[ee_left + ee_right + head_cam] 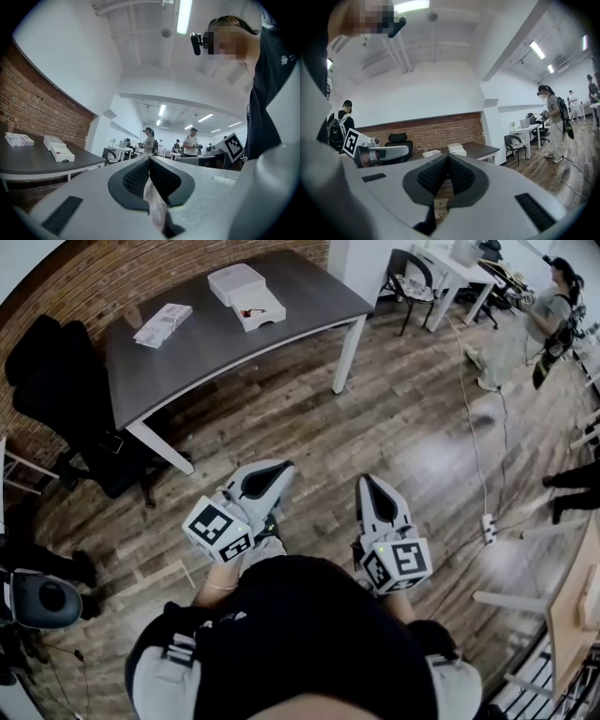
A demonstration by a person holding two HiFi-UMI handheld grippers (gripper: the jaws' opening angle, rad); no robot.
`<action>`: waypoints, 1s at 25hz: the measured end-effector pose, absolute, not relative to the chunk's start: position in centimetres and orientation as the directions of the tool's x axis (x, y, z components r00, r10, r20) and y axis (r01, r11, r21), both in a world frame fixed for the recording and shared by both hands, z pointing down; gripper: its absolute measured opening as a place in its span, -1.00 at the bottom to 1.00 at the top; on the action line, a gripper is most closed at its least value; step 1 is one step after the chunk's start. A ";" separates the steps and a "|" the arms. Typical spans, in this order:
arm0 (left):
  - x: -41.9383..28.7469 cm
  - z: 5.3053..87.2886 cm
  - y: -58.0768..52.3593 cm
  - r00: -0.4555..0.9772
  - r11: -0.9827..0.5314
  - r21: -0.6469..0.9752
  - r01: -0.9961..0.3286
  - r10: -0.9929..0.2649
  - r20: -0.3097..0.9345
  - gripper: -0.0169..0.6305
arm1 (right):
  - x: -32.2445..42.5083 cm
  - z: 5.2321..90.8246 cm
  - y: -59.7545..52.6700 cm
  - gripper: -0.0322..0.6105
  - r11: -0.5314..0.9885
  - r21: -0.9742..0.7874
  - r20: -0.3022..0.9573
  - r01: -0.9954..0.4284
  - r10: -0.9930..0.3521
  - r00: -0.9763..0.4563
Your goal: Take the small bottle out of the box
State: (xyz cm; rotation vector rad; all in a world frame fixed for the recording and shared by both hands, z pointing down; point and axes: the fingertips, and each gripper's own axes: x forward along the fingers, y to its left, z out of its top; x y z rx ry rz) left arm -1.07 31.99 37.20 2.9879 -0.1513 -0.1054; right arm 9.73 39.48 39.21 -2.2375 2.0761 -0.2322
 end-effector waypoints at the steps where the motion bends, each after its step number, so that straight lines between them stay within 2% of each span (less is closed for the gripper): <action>1: -0.8 37.2 31.0 0.993 -0.984 0.153 -0.092 -0.103 -0.065 -0.94 | 10.1 39.1 38.5 -0.90 -0.085 -0.159 0.058 -0.984 -0.995 0.077; 25: -4.3 37.5 6.7 0.982 -0.968 0.191 -0.162 -0.177 -0.061 -0.94 | 8.6 38.7 14.3 -0.90 -0.074 -0.142 0.112 -0.987 -0.992 0.058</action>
